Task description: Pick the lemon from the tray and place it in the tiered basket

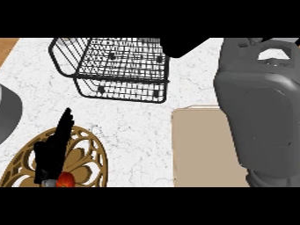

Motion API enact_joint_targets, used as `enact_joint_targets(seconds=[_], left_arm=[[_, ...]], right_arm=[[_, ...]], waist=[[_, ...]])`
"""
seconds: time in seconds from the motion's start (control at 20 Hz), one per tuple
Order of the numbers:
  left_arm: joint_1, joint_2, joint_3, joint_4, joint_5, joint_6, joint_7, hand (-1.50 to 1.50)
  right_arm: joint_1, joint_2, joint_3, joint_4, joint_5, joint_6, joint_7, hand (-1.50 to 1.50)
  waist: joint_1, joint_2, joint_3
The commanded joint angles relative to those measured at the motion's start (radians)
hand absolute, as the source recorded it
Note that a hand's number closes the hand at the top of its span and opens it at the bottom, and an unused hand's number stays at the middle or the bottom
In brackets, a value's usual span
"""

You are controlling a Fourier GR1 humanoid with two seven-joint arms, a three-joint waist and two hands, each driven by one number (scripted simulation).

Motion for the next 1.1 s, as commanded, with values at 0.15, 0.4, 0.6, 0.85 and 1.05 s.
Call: enact_joint_targets(seconds=[0.15, 0.4, 0.6, 0.85, 1.05], left_arm=[[-0.031, -0.038, -0.030, 0.057, -0.029, 0.014, 0.041, 0.00], [0.029, -0.021, -0.018, 0.064, -0.013, -0.014, -0.016, 0.00], [0.034, -0.046, -0.028, 0.090, -0.015, -0.011, -0.039, 0.00], [-0.036, -0.032, -0.015, 0.077, -0.017, -0.019, 0.018, 0.00], [-0.012, -0.029, -0.008, 0.081, -0.013, -0.021, -0.003, 0.00]], right_arm=[[-0.096, 0.014, 0.023, 0.304, 0.000, -0.158, -0.101, 1.50], [-0.168, 0.014, 0.022, 0.502, -0.005, -0.208, -0.175, 1.50], [-0.148, 0.014, 0.045, 0.600, 0.016, -0.270, -0.250, 1.50], [-0.229, 0.014, 0.069, 0.811, -0.003, -0.413, -0.227, 1.50], [-0.198, 0.014, 0.052, 0.901, -0.074, -0.521, -0.317, 1.50]], waist=[[0.006, 0.012, -0.017], [0.017, 0.013, -0.017], [0.011, 0.014, -0.017], [0.022, 0.017, -0.017], [0.031, 0.020, -0.017]])
